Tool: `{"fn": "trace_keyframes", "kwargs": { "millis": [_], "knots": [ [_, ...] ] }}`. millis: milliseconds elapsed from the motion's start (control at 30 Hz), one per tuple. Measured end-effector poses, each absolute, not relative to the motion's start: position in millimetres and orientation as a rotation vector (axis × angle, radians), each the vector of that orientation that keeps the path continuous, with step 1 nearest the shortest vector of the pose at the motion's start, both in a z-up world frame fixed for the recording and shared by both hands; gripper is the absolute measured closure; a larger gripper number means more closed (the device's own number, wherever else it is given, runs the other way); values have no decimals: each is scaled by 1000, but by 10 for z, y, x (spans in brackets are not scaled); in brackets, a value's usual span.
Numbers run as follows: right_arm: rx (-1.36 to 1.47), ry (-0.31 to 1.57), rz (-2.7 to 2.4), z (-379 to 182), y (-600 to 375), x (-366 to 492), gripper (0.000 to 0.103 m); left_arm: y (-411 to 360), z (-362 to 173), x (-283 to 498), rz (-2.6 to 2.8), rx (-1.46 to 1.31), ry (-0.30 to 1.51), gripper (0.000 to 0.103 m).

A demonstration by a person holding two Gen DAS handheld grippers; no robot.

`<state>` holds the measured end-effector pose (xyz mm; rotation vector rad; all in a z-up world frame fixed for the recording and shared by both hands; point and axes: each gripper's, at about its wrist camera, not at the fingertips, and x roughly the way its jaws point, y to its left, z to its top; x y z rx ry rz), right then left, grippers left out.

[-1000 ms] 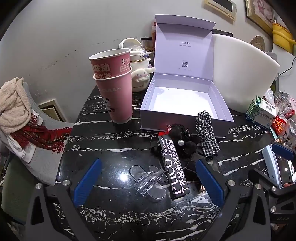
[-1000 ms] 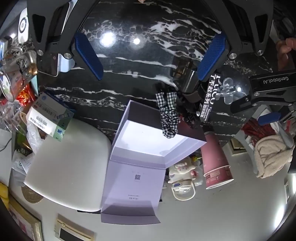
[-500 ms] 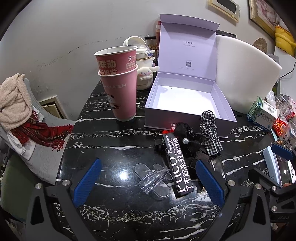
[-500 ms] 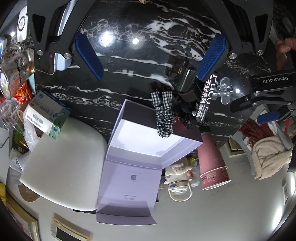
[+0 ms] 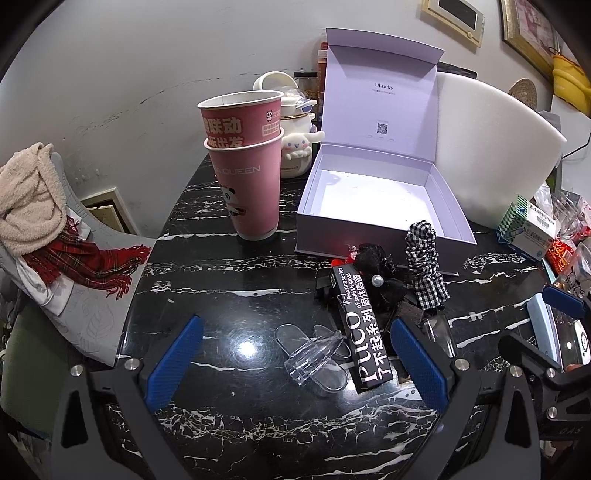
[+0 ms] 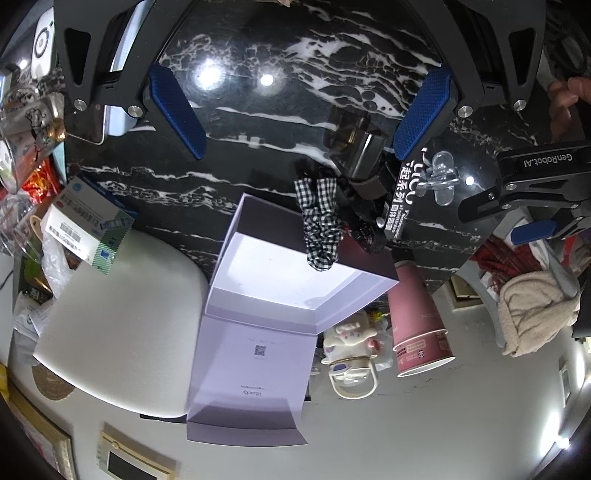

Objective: Organize rigid objects
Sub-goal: 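Move both tools toward the clear plastic clip and dark square case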

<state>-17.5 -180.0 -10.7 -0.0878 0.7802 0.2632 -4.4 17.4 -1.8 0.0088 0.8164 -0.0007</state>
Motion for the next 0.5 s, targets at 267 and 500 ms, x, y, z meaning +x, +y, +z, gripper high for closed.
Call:
{"fn": "trace_keyframes", "kwargs": {
  "millis": [267,500],
  "knots": [
    [-85,777,270,-96,-1793,-183,0,176,-19,-46,-1,9,817,0],
    [-81,781,275,-103,-1794,-204,0,242,-39,-116,7,0,819,0]
  ]
}}
